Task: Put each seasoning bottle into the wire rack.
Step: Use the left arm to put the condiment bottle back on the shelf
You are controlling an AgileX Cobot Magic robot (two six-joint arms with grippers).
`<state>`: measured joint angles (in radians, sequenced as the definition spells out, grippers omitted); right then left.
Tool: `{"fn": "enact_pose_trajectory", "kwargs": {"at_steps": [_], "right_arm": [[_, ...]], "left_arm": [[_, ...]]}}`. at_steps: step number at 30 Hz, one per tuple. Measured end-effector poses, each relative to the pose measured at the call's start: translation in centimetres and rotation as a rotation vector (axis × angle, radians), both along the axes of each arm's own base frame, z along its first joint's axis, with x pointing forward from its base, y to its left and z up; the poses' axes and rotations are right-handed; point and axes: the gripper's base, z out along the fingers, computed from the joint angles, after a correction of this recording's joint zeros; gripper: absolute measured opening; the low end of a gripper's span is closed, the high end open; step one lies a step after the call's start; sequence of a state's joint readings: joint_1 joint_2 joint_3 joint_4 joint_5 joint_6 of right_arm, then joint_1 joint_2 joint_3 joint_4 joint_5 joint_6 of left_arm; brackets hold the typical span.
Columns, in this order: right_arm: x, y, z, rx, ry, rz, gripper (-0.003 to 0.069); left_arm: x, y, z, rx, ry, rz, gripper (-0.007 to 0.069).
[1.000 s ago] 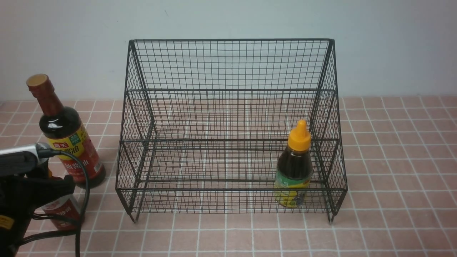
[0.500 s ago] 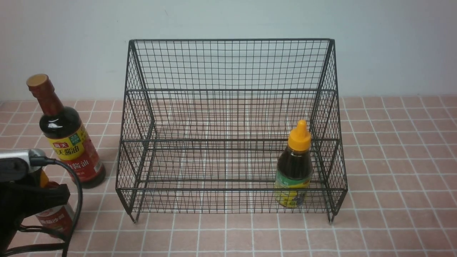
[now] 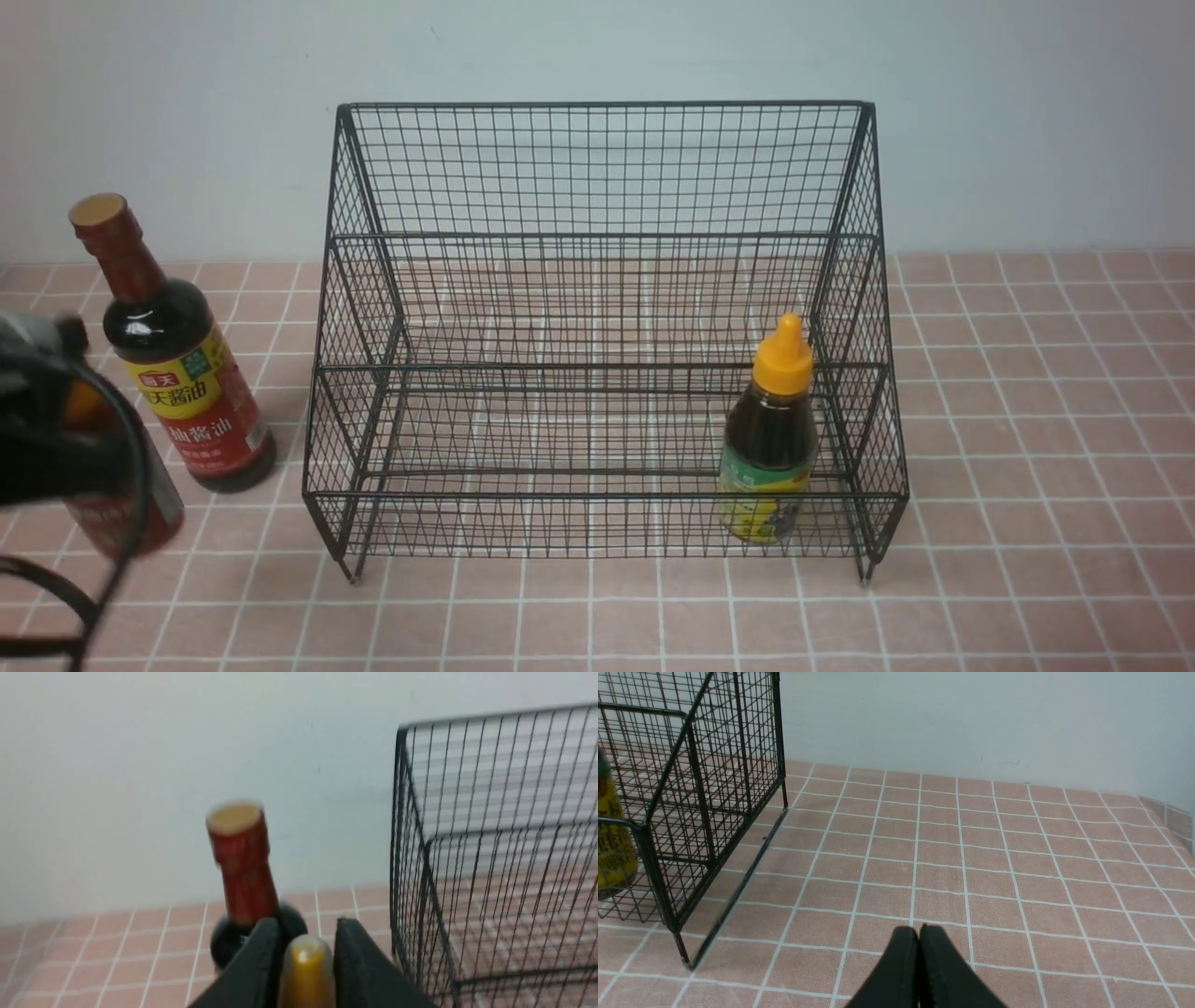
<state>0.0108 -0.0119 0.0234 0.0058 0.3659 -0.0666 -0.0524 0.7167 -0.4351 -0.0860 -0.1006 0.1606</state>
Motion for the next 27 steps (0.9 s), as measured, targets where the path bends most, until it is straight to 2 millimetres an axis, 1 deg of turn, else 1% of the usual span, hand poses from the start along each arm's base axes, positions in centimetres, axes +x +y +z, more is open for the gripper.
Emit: {"fn": "enact_pose_trajectory", "kwargs": {"at_steps": [2, 3, 5, 8, 12, 16, 20, 22, 24, 27], "right_arm": [[0.0, 0.0, 0.0, 0.0, 0.0, 0.0, -0.0012], [0.0, 0.0, 0.0, -0.001, 0.0, 0.0, -0.0012], [0.0, 0.0, 0.0, -0.001, 0.0, 0.0, -0.0012], [0.0, 0.0, 0.0, -0.001, 0.0, 0.0, -0.0012], [0.0, 0.0, 0.0, -0.001, 0.0, 0.0, -0.0012], [0.0, 0.0, 0.0, -0.001, 0.0, 0.0, -0.0012], [0.0, 0.0, 0.0, -0.001, 0.0, 0.0, -0.0012], [0.0, 0.0, 0.0, -0.001, 0.0, 0.0, -0.0012], [0.0, 0.0, 0.0, -0.001, 0.0, 0.0, -0.0012], [0.0, 0.0, 0.0, -0.001, 0.0, 0.0, -0.0012]], "left_arm": [[-0.2, 0.0, 1.2, -0.004, -0.012, -0.003, 0.0122], [-0.3, 0.0, 2.5, -0.012, -0.028, -0.006, 0.0122], [-0.5, -0.1, 3.8, -0.043, -0.052, -0.008, 0.0122], [-0.6, -0.5, 4.9, -0.099, -0.083, -0.032, 0.0122], [-0.6, -1.6, 4.9, -0.137, -0.075, -0.107, 0.0122], [0.2, -3.3, 4.5, -0.143, -0.058, -0.199, 0.0122], [1.6, -5.5, 3.9, -0.147, -0.059, -0.298, 0.0122], [2.2, -6.4, 3.5, -0.148, -0.061, -0.327, 0.0122], [3.1, -7.5, 2.8, -0.14, -0.055, -0.361, 0.0122], [4.0, -8.3, 1.9, -0.133, -0.029, -0.375, 0.0122]]}}
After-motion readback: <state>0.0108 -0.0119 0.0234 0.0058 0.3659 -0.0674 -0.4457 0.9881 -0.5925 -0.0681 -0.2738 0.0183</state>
